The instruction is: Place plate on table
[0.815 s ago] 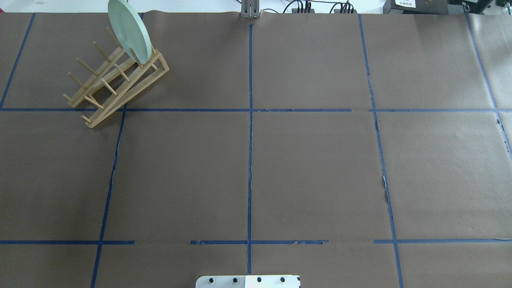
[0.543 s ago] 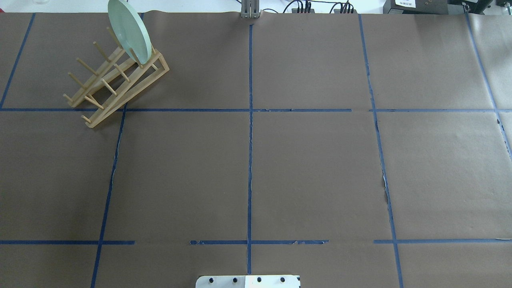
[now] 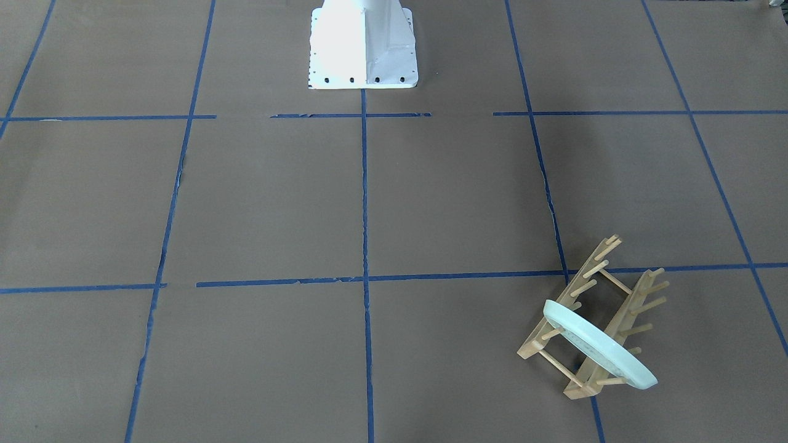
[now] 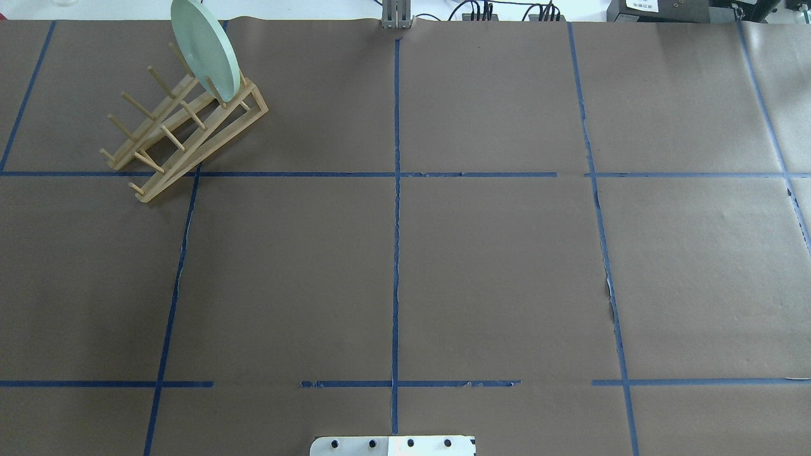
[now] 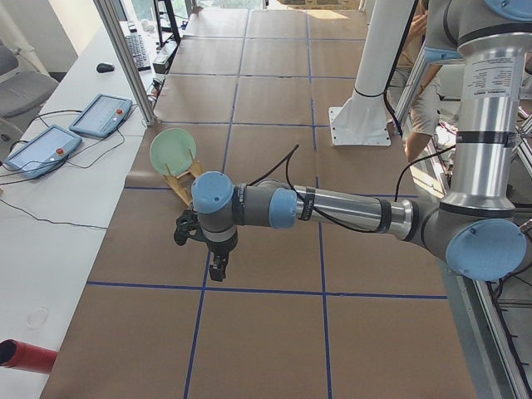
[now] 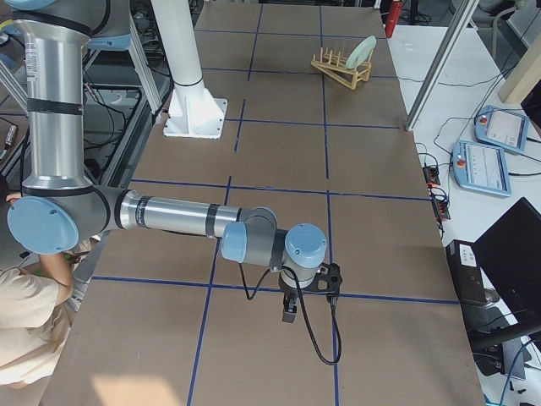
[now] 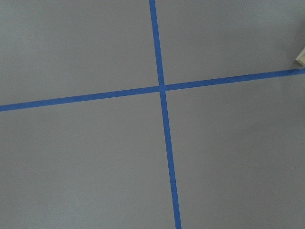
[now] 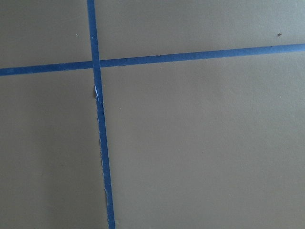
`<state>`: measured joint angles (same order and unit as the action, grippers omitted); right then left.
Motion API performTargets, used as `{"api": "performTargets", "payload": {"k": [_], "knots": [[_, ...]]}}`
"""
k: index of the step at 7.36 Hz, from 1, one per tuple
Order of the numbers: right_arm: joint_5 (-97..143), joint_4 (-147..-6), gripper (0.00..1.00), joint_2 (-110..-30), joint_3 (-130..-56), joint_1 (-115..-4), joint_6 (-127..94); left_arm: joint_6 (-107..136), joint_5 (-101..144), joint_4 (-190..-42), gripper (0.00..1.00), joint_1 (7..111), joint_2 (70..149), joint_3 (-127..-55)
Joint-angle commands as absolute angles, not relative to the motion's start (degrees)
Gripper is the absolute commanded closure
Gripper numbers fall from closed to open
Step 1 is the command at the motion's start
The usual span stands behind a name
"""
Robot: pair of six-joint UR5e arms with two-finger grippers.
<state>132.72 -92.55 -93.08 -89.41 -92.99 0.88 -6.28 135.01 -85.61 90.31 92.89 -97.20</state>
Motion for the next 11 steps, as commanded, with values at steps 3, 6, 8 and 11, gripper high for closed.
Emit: {"api": "performTargets", "payload": {"k": [3, 6, 8, 11], "knots": [[132.71, -92.55, 0.0, -93.08, -89.47, -92.99, 0.88, 14.0, 140.14, -98.72, 0.0, 90.18, 104.32, -91.76], [132.71, -92.55, 0.0, -93.08, -89.38, -92.99, 0.88, 53.03, 142.04, -130.68, 0.0, 82.49, 104.32, -86.93], [132.71, -92.55, 0.0, -93.08, -89.38, -92.99, 0.88, 75.49, 135.39, -147.84, 0.0, 76.3, 105.89, -82.39], [132.71, -92.55, 0.0, -93.08, -89.47, -92.99, 0.88, 106.85, 127.68, -165.98, 0.0, 72.1, 111.7, -74.62]]}}
